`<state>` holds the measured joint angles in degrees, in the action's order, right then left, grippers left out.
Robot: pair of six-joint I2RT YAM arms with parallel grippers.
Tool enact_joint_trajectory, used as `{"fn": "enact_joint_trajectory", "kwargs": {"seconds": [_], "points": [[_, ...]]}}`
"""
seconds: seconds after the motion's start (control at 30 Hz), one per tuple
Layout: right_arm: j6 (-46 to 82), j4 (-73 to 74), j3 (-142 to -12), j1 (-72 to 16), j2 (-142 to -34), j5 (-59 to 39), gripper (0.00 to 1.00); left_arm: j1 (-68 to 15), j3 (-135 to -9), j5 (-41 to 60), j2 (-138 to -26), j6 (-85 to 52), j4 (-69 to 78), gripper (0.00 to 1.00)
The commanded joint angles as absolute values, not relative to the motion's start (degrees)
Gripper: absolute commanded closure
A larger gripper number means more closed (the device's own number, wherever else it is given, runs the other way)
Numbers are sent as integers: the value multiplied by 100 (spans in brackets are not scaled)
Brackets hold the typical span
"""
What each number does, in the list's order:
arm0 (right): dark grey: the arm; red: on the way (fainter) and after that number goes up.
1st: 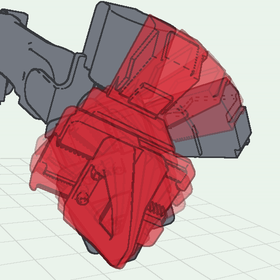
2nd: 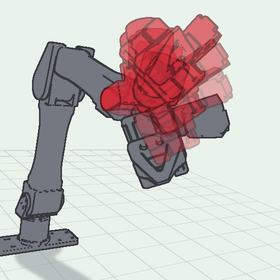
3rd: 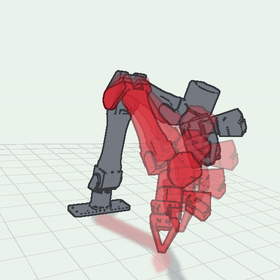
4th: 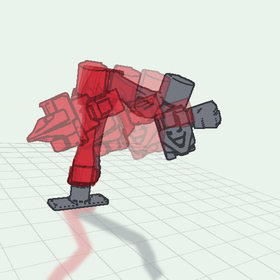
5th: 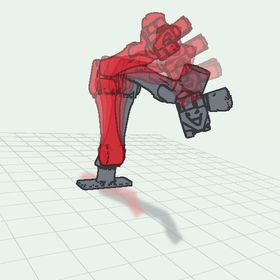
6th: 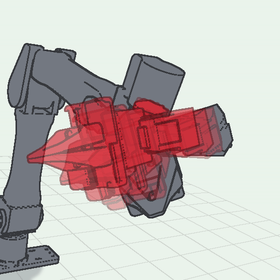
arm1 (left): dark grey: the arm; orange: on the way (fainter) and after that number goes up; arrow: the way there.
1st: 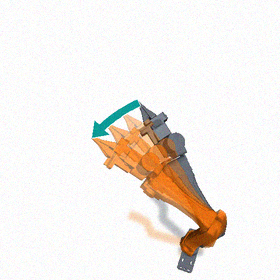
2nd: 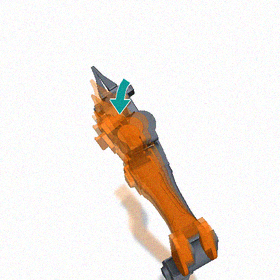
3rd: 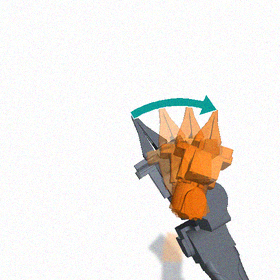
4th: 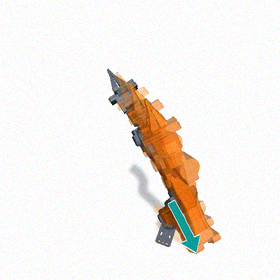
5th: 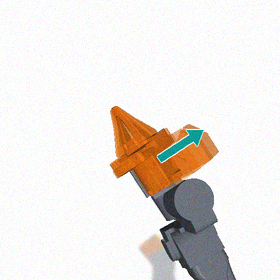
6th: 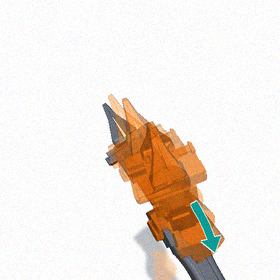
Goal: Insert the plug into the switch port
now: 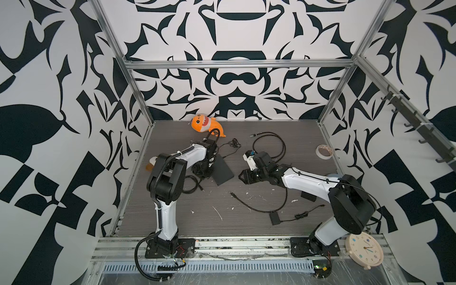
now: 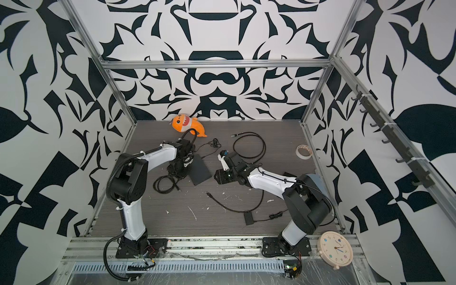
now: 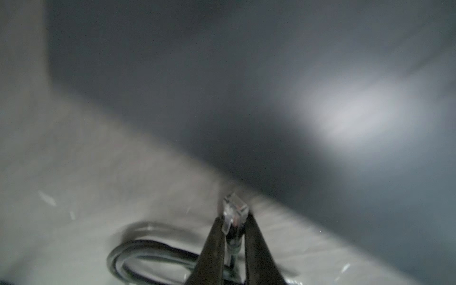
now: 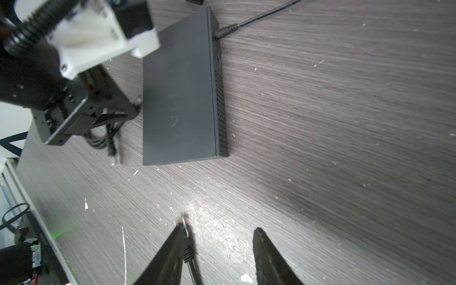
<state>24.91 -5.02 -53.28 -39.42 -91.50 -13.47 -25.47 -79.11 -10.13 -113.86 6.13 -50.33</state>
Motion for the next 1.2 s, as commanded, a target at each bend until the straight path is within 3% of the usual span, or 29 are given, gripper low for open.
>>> {"fn": "enact_joint_trajectory", "kwargs": {"seconds": [0.0, 0.27, 0.53, 0.7, 0.87, 1.17], "points": [[2338, -553, -5587, -3871, -9191, -1219, 50, -2671, -8112, -841, -11562, 731, -4978, 77], [2237, -632, -5737, -3762, -9329, -1256, 50, -2431, -7264, -835, -10729, 809, -4700, 54], [2294, -660, -5983, -3763, -9597, -1350, 51, -2354, -6588, -178, -10245, 1078, -4179, 53], [2269, -747, -6026, -3774, -9507, -1321, 51, -2347, -6618, -250, -10499, 969, -4322, 57], [2225, -837, -6011, -3762, -9367, -1310, 52, -2346, -6618, -420, -10797, 871, -4335, 73], [2299, -938, -6045, -3771, -9071, -1588, 54, -2347, -7053, 69, -10414, 934, -4319, 90]]}}
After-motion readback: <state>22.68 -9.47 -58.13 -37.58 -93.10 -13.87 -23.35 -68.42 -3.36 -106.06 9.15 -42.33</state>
